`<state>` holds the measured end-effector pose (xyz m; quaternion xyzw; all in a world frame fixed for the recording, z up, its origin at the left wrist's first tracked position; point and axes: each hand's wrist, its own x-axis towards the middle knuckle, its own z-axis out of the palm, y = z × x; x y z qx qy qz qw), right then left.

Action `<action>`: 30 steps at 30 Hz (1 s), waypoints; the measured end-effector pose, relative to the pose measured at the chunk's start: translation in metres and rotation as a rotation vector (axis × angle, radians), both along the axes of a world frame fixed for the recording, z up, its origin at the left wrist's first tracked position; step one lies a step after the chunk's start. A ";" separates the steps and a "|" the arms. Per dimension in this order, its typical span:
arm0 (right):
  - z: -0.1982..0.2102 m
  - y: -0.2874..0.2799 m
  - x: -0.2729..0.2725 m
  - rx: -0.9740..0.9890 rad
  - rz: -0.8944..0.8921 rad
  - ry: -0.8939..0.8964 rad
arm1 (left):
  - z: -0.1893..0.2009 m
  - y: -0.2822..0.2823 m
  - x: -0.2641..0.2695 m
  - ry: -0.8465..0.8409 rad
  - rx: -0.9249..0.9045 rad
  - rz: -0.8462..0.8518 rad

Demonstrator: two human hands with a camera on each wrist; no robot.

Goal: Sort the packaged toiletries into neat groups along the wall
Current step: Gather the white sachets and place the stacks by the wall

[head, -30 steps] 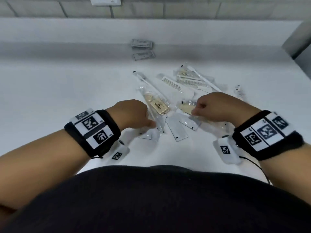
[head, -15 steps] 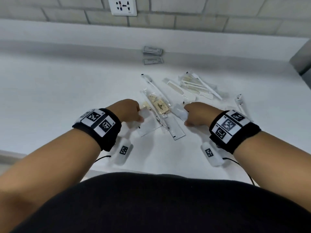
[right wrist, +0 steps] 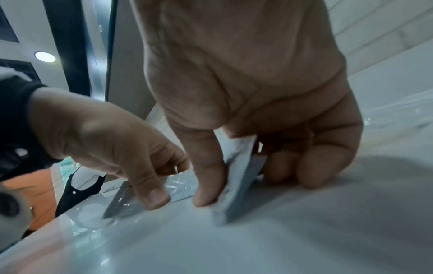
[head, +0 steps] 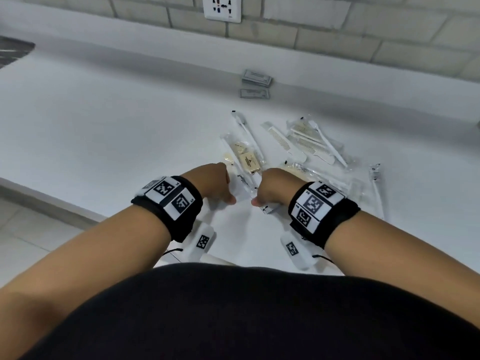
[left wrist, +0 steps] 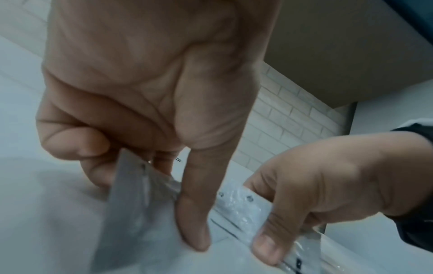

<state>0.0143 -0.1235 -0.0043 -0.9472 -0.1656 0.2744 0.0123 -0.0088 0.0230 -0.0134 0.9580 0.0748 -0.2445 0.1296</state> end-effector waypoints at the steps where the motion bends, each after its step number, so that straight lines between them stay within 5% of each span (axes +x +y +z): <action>1: 0.003 -0.004 0.001 -0.041 0.041 -0.010 | 0.000 0.001 -0.001 0.023 0.012 -0.017; 6: 0.014 -0.031 0.032 0.146 -0.070 -0.103 | 0.004 0.011 -0.009 -0.006 -0.031 0.064; 9: 0.022 -0.021 0.041 0.249 0.093 -0.066 | 0.011 0.016 -0.006 -0.039 -0.167 0.203; 12: 0.018 -0.009 0.042 0.127 0.327 -0.017 | 0.018 0.024 -0.001 -0.124 -0.224 0.326; 17: 0.004 -0.034 0.056 0.032 0.283 -0.073 | 0.022 0.022 0.013 -0.350 -0.060 0.257; 21: -0.003 -0.060 0.053 0.142 0.153 -0.015 | 0.013 -0.018 0.036 -0.287 0.021 0.053; 27: -0.006 -0.095 0.041 0.471 -0.211 0.195 | -0.005 -0.050 0.057 -0.209 0.162 0.095; 30: -0.005 -0.112 0.041 0.682 -0.339 0.142 | -0.003 -0.058 0.056 -0.174 0.149 0.040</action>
